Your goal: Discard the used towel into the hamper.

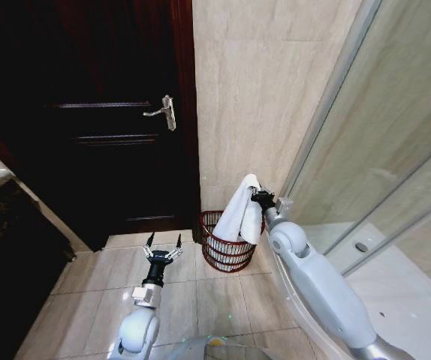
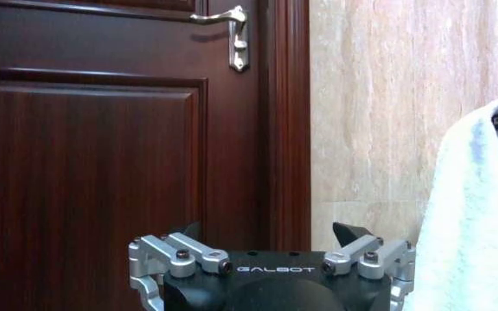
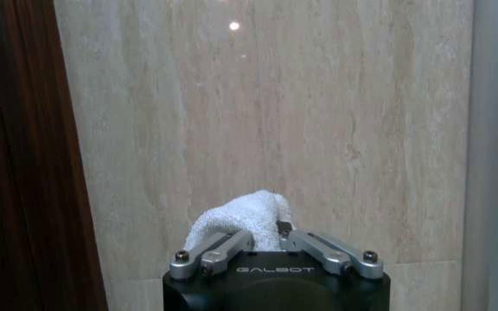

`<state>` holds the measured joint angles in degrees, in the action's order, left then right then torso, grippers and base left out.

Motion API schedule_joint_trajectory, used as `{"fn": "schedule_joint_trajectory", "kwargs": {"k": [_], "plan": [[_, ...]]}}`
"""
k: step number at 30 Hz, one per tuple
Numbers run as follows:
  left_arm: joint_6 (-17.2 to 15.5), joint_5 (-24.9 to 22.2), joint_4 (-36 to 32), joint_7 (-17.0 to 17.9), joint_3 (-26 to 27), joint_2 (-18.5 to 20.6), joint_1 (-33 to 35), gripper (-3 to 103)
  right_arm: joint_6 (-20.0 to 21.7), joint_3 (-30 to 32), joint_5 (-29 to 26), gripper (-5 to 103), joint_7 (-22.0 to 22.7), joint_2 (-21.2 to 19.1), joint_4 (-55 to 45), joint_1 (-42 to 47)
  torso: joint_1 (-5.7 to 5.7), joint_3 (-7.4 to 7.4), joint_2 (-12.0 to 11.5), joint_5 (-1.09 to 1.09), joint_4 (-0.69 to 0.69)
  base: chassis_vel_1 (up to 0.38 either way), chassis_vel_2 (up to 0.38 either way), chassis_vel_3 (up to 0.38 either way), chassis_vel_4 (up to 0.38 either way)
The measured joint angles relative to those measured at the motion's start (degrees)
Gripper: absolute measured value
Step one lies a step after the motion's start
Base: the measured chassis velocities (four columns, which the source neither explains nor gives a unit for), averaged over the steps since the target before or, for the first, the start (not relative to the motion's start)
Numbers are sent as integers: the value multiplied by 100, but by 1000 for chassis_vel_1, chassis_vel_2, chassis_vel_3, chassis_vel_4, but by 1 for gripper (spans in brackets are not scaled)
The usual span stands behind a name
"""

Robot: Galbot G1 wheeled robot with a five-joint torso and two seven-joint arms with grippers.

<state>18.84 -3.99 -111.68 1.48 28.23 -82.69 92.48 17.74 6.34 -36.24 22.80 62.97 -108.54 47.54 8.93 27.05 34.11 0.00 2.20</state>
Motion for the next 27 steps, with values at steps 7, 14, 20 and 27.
{"fn": "schedule_joint_trajectory", "kwargs": {"k": [7,14,20,27], "plan": [[51,-6,68,0,-1,-27,-34,100,19,-55,-19,5,23,-6,-65,-68,-68,-97,-163,-1,0,0,0,0,0],[81,-27,154,-36,11,-29,-36,100,18,-76,-5,5,24,29,11,-76,-133,-198,-330,0,0,0,0,0,0],[112,-24,206,-42,3,-34,-98,100,15,-51,-6,5,16,17,1,-64,-200,-289,-488,0,0,0,0,0,0],[194,-1,247,34,9,-49,-166,100,585,-30,-1253,5,399,-286,-284,-113,-235,-348,-582,0,0,0,0,0,0]]}}
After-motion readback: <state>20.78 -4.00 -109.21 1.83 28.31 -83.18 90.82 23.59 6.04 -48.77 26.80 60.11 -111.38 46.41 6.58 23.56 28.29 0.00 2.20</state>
